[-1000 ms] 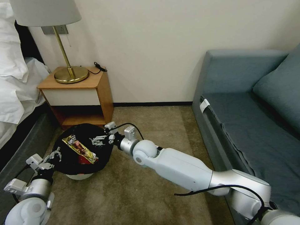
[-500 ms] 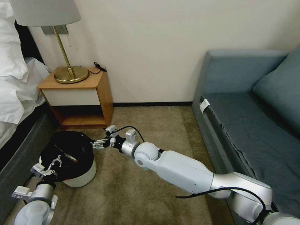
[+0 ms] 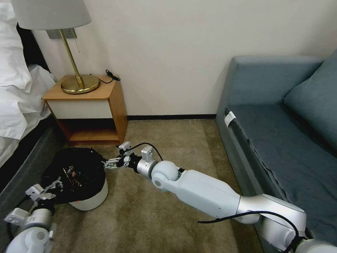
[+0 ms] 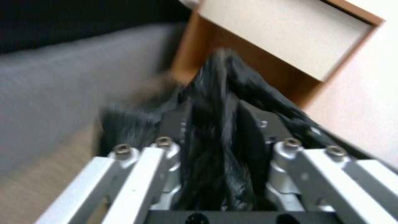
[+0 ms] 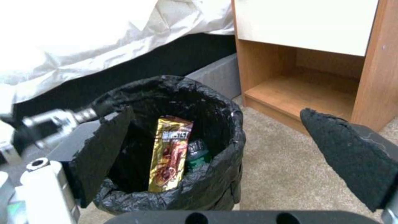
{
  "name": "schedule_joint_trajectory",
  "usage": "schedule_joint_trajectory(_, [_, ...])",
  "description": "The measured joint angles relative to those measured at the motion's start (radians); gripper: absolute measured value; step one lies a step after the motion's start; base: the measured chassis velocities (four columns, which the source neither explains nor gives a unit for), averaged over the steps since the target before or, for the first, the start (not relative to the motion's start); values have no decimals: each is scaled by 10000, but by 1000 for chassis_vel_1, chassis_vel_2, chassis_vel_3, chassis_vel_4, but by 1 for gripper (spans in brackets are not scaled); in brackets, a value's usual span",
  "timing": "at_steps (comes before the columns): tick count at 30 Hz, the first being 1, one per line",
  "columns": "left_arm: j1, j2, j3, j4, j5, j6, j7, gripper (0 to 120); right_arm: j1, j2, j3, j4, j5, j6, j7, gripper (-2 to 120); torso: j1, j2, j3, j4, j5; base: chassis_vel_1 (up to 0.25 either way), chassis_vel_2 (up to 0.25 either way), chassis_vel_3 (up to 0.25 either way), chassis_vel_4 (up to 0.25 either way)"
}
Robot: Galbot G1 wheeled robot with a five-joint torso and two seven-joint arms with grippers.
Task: Pick up the trash bin, then pick up the garbage on the floor and place it into the trash bin.
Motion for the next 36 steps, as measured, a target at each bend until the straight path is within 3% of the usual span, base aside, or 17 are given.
schedule_joint_trajectory(2, [133, 64, -471, -383, 746, 65, -235, 50, 5, 12, 3, -20, 5, -6, 0, 100, 0, 0, 0, 0, 0, 0, 0, 0, 0])
schedule_joint_trajectory(6, [285, 75, -855, -831, 1378, 124, -428, 58, 9, 25, 14, -15, 6, -12, 52, 100, 0, 0, 0, 0, 0, 0, 0, 0, 0])
schedule_joint_trajectory(9, [519, 37, -1308, -1459, 2440, 118, -658, 75, -50, 46, 177, 49, -76, -99, 368, 100, 0, 0, 0, 0, 0, 0, 0, 0, 0])
schedule_joint_trajectory(12, [580, 20, -1438, -1628, 2808, 82, -717, 82, -105, 60, 272, 56, -87, -123, 499, 100, 0, 0, 0, 0, -1, 0, 0, 0, 0])
schedule_joint_trajectory(15, [615, 67, -1721, -2064, 3856, -462, -689, 98, -378, 203, 811, -77, -260, -128, 1330, 100, 0, 0, 0, 2, 0, 0, 0, 0, 0])
schedule_joint_trajectory(18, [612, 144, -1698, -2242, 3932, -534, -596, 99, -500, 254, 1085, -189, -423, -129, 1780, 100, 0, 0, 0, 2, 0, 0, 0, 0, 0])
schedule_joint_trajectory(20, [549, 314, -1331, -2615, 3964, -590, -307, 100, -739, 308, 1884, -437, -795, -250, 2567, 100, 0, 0, 0, 0, 1, 0, 0, 0, 0])
schedule_joint_trajectory(25, [432, 451, -712, -2925, 3994, -589, -17, 100, -1033, 266, 2778, -537, -1110, -441, 3038, 100, 0, 0, 0, -2, 3, 0, 0, 0, 0])
schedule_joint_trajectory(26, [379, 547, -278, -2992, 3998, -628, 138, 100, -1287, 230, 3277, -527, -1301, -564, 3356, 100, 0, 0, 1, -4, 2, 0, 0, 0, 0])
schedule_joint_trajectory(30, [391, 779, 458, -3021, 4045, -836, 386, 100, -1974, 226, 4221, -246, -1826, -773, 4065, 100, 0, 0, 1, -2, 2, 0, 0, 0, 0])
schedule_joint_trajectory(33, [374, 871, 713, -2972, 4069, -976, 500, 100, -2241, 267, 4613, -189, -2195, -804, 4217, 100, 0, 0, 0, -1, 3, 0, 0, 0, 0])
schedule_joint_trajectory(36, [150, 1036, 1365, -2714, 4162, -1182, 786, 100, -2756, 595, 5584, -290, -3028, -842, 4278, 100, 0, 0, 1, -3, 3, 0, 0, 0, 0])
